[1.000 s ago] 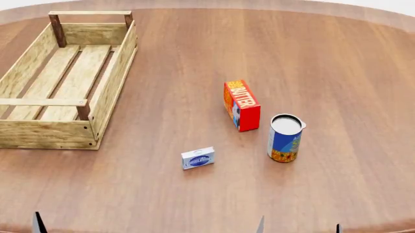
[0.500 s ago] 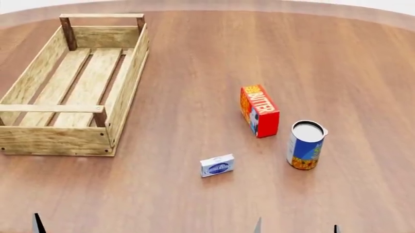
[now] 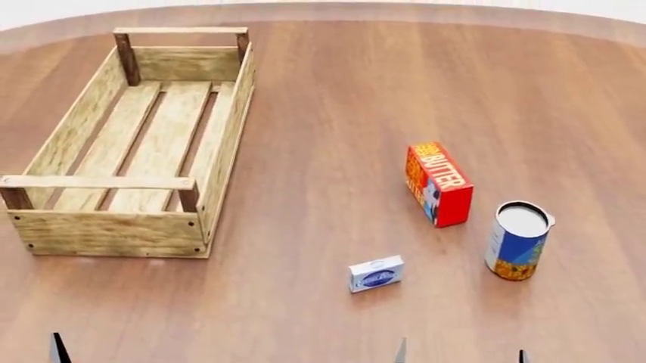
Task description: Pick up the cream cheese and put it in the tray.
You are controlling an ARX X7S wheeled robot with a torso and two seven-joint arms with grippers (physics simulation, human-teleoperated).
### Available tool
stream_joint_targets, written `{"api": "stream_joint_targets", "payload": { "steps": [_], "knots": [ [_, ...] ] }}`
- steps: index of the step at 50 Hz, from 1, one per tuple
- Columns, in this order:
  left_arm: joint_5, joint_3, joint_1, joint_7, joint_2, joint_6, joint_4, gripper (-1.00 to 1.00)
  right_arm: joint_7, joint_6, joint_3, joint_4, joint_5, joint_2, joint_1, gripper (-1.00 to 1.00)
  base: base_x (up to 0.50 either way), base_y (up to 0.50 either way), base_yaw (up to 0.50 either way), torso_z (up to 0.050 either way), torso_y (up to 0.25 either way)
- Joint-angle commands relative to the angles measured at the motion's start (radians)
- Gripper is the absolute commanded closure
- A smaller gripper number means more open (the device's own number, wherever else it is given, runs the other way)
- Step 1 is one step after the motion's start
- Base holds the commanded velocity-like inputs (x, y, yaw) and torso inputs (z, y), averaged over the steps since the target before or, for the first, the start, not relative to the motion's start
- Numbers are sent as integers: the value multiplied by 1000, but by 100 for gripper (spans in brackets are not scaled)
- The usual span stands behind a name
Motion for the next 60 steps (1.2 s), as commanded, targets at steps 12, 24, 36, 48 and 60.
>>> {"api": "stream_joint_targets", "payload": {
  "steps": [12,24,36,48,60],
  "knots": [
    [-2,15,-2,-20,-15,-5,1,-100,21,5,-19,3,5,16,4,-100,98,156,0,0,0],
    [-2,23,-6,-30,-23,-5,-4,-100,34,8,-26,4,1,22,7,-100,100,155,0,0,0],
    [1,29,-9,-40,-29,-9,-6,-100,43,16,-35,7,1,29,12,-100,99,154,0,0,0],
    [9,34,-9,-51,-33,-15,-1,-100,54,30,-44,0,-10,33,14,-100,100,155,0,0,0],
    [11,39,-11,-62,-39,-19,1,-100,63,33,-50,0,-8,40,16,-100,104,159,0,0,0]
  ]
}}
